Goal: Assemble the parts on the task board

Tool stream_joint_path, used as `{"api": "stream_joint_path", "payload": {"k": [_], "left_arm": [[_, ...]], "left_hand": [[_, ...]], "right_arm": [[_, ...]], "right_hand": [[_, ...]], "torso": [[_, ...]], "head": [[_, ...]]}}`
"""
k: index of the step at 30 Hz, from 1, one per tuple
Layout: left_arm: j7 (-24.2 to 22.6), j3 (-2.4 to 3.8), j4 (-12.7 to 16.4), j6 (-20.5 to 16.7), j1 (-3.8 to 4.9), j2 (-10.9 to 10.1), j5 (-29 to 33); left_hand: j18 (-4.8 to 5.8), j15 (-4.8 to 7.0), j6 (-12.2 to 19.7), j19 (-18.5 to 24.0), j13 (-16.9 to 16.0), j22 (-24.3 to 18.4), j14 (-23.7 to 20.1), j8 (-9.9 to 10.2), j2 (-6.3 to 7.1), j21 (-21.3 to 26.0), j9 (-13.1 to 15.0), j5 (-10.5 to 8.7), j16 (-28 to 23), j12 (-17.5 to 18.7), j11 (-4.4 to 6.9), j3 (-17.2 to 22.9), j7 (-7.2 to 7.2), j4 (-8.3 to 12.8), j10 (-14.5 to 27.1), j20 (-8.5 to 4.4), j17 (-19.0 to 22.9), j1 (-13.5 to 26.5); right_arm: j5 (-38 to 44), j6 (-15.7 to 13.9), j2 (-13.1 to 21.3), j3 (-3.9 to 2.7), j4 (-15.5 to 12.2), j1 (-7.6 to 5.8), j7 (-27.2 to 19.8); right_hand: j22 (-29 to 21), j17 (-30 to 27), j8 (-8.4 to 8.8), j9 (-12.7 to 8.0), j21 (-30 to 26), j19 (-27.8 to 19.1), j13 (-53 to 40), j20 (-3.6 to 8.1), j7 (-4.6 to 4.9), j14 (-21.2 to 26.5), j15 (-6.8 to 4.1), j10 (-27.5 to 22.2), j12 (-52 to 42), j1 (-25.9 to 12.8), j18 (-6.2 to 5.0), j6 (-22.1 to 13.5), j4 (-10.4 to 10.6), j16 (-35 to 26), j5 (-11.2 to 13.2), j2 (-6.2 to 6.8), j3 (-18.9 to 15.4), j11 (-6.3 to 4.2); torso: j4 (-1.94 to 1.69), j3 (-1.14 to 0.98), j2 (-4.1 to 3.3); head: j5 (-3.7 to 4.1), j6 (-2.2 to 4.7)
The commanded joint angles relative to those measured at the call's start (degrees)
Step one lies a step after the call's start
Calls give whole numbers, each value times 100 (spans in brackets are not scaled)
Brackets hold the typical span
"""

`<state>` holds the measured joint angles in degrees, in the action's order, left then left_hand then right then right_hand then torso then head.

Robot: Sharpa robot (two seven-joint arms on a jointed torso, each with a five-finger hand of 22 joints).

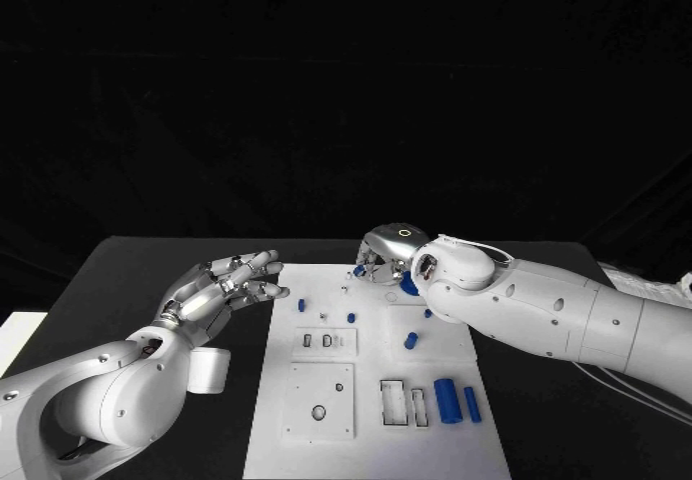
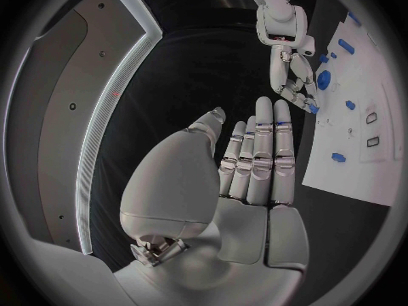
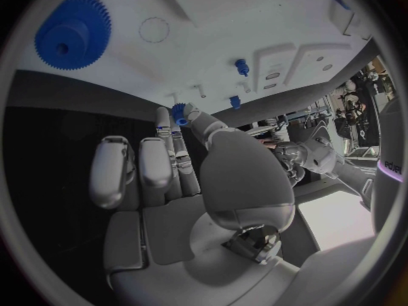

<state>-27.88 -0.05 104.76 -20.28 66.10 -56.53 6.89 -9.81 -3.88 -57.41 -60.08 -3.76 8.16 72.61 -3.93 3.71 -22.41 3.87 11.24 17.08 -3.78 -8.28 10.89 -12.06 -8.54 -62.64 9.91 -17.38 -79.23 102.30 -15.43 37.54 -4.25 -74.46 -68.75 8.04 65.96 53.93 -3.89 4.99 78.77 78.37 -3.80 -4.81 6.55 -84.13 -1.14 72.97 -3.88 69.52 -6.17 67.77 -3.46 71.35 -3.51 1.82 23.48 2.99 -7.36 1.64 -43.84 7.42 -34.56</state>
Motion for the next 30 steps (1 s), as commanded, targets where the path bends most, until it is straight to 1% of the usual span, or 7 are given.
{"api": "stream_joint_path", "payload": {"k": [1, 4, 6, 12, 15, 19, 30], "left_arm": [[-16, 5, 6, 35, 13, 18, 11], [-14, 5, 10, 39, 17, 20, 11], [-13, 5, 16, 41, 20, 20, 11], [-12, 5, 24, 44, 30, 20, 11], [-12, 6, 26, 47, 34, 24, 11], [-10, 6, 33, 46, 43, 23, 11], [-9, 6, 39, 51, 55, 20, 11]], "left_hand": [[-59, -18, 41, 14, 4, -6, -38, 27, 17, 20, -7, -17, -19, 19, -4, 4, -4, 39, 24, 21, -7, -25], [-59, -18, 41, 14, 4, -6, -38, 27, 17, 20, -7, -17, -19, 19, -4, 4, -4, 39, 24, 21, -7, -25], [-59, -18, 41, 14, 4, -6, -38, 27, 17, 20, -7, -17, -19, 19, -4, 4, -4, 39, 24, 21, -7, -25], [-59, -18, 44, 15, 3, -6, -41, 25, 9, 18, -6, -17, -21, 16, -5, 11, -6, 47, 28, 22, -14, -32], [-59, -18, 44, 15, 3, -6, -41, 25, 9, 18, -6, -17, -21, 16, -5, 11, -6, 47, 28, 22, -14, -32], [-59, -18, 44, 15, 3, -6, -41, 25, 9, 18, -6, -17, -21, 16, -5, 11, -6, 47, 28, 22, -14, -32], [-59, -18, 44, 15, 3, -6, -41, 25, 9, 18, -6, -17, -21, 16, -5, 11, -6, 47, 28, 22, -14, -32]], "right_arm": [[201, -120, -96, -1, 128, -6, 85], [235, -104, -174, -1, 215, -4, 76], [260, -86, -221, -1, 263, -1, 68], [291, -6, -342, 0, 384, 5, 49], [298, 49, -383, 1, 425, 8, 41], [310, 149, -424, 3, 471, 13, 44], [417, 373, -479, 6, 549, 20, 222]], "right_hand": [[6, -10, -20, 82, 27, -14, 1, 33, -11, -70, -45, 36, 30, 61, 112, 45, 10, 29, -5, 14, 24, 0], [5, -8, -17, 83, 27, -15, 2, 33, -7, -70, -44, 32, 32, 62, 112, 43, 19, 31, -10, 22, 26, 3], [6, -6, -12, 85, 28, -15, 3, 32, -2, -70, -41, 26, 34, 57, 112, 40, 37, 33, -20, 34, 29, 7], [6, -7, -11, 85, 28, -16, 3, 32, -1, -69, -40, 25, 34, 56, 112, 39, 43, 33, -21, 41, 28, 8], [5, -8, -8, 87, 28, -17, 3, 31, 1, -69, -39, 23, 34, 53, 112, 38, 54, 33, -24, 53, 28, 10], [6, -4, -6, 88, 29, -17, 4, 30, 1, -69, -38, 20, 35, 54, 113, 37, 59, 36, -21, 68, 27, 11], [-4, -28, 3, 94, 26, -25, 4, 26, 9, -64, -32, 8, 35, 39, 111, 29, 108, 26, 3, 122, 18, 18]], "torso": [[-13, -5, -6], [-14, -6, -16], [-24, -3, -19], [-15, -1, -21], [-15, -1, -18], [-9, 1, -26], [-11, 3, -28]], "head": [[5, 8], [-2, 7], [3, 7], [-19, 2], [-19, -15], [-30, -15], [-25, -17]]}}
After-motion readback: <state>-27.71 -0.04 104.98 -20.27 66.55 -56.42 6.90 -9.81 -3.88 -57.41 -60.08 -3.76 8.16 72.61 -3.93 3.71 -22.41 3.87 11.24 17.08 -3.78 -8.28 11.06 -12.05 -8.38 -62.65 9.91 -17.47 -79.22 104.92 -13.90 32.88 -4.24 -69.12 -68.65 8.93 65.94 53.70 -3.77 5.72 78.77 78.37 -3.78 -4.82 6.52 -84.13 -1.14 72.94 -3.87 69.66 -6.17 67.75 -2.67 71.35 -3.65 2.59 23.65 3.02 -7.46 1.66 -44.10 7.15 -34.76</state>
